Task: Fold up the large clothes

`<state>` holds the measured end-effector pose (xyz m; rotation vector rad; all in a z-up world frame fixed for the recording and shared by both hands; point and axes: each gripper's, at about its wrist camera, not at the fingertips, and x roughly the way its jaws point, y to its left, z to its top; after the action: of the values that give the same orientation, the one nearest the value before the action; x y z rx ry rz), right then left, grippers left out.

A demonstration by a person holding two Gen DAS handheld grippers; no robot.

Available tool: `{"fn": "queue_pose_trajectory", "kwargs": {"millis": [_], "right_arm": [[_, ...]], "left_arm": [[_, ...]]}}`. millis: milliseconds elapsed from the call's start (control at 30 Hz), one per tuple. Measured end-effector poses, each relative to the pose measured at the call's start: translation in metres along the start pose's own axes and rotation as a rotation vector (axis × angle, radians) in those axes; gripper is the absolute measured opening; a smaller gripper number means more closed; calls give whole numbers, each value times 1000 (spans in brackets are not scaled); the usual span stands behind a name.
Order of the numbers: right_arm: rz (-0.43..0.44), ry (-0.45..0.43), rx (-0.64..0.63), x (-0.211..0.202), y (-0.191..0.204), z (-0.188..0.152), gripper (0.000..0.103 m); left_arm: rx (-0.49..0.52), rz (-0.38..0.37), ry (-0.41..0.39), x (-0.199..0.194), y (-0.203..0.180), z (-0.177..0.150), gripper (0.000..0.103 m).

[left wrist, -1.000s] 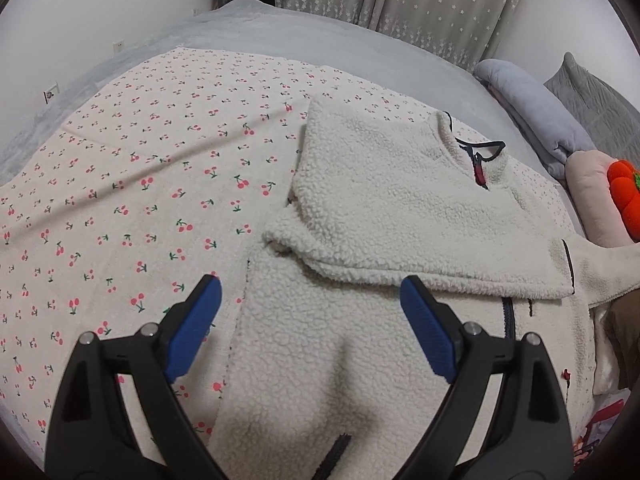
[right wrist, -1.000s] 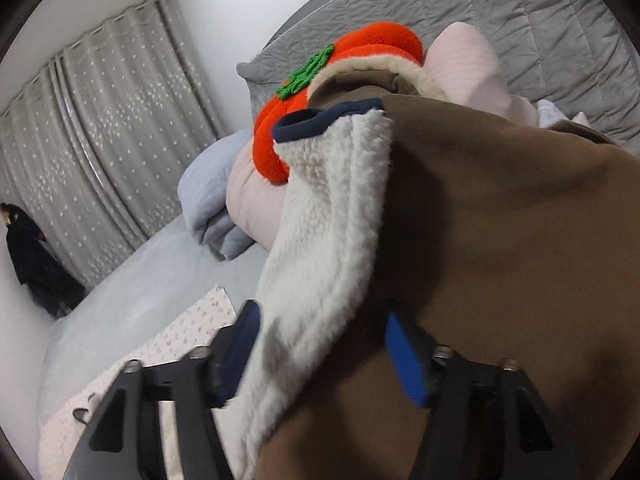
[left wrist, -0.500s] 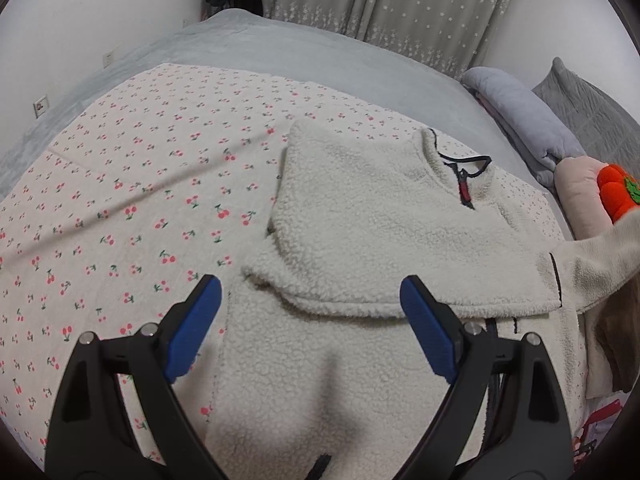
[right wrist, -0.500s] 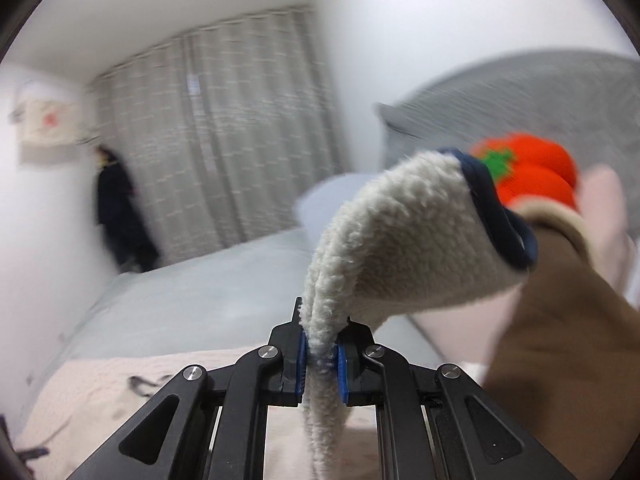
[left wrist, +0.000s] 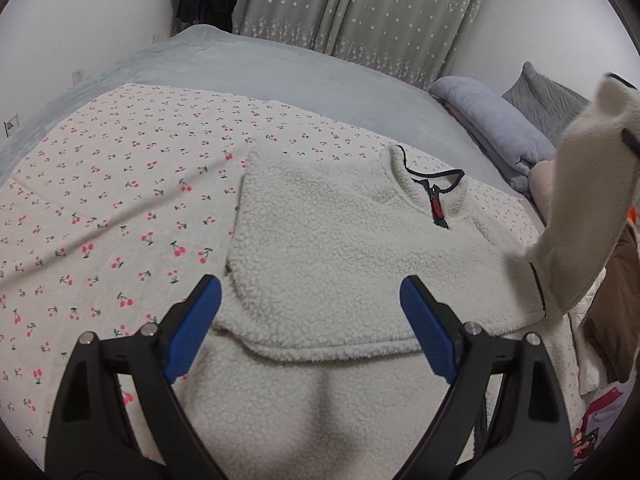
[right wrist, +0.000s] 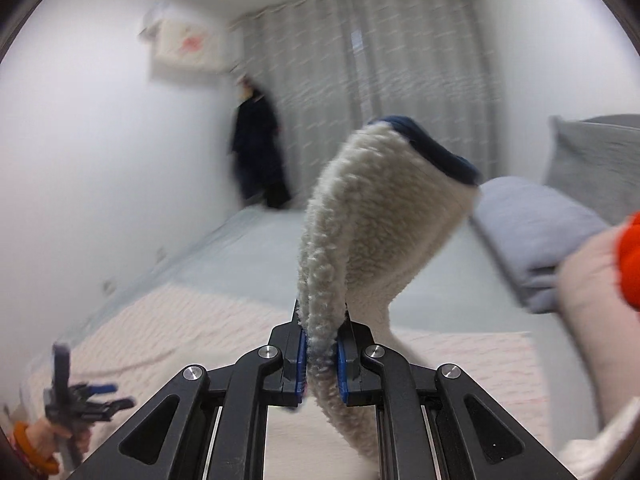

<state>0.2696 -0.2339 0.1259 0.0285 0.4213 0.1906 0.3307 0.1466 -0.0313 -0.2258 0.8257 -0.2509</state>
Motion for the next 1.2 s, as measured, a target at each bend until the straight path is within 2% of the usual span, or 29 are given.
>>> {"fn": "queue_pose_trajectory", "kwargs": {"millis": [133, 233, 333, 433, 500, 533, 567, 733, 767, 900, 1033, 1100, 1133, 1167, 1200], "right_arm": [[99, 108, -17, 62, 58, -34, 12], [146, 192, -16, 108, 89, -59, 12], [174, 309, 4, 146, 110, -102, 13], [221, 427, 23, 171, 117, -137, 22], [278, 512, 51, 174, 111, -155, 34], [284, 527, 52, 165, 116, -163, 45], [289, 535, 46, 161, 114, -164, 51], [258, 473, -3, 116, 89, -148, 60], [229, 453, -5, 103, 75, -143, 63], [123, 404, 35, 58, 13, -132, 66], [-22, 377, 116, 10, -67, -136, 71], [-80, 373, 190, -12, -111, -148, 71], [-98, 372, 222, -21, -128, -153, 71], [-118, 370, 264, -33, -149, -164, 71], [-126, 369, 285, -40, -160, -171, 71]], "left_arm": [[-46, -25, 1, 9, 10, -1, 91], [-84, -28, 9, 16, 19, -3, 91], [-126, -44, 23, 22, 29, -8, 91], [-161, -61, 39, 27, 35, -11, 91], [-178, -73, 45, 28, 37, -12, 91], [-187, -79, 47, 28, 38, -12, 91], [-195, -89, 48, 28, 38, -12, 91], [-212, -170, 52, 29, 34, -4, 91], [-214, -188, 56, 30, 31, -2, 91], [-211, -251, 81, 40, 16, 8, 91], [-221, -272, 204, 67, -2, 6, 90], [-208, -268, 241, 76, -13, 2, 80], [-197, -257, 251, 80, -19, 0, 60], [-184, -234, 257, 82, -24, 0, 36], [-168, -220, 256, 82, -29, 0, 25]]}}
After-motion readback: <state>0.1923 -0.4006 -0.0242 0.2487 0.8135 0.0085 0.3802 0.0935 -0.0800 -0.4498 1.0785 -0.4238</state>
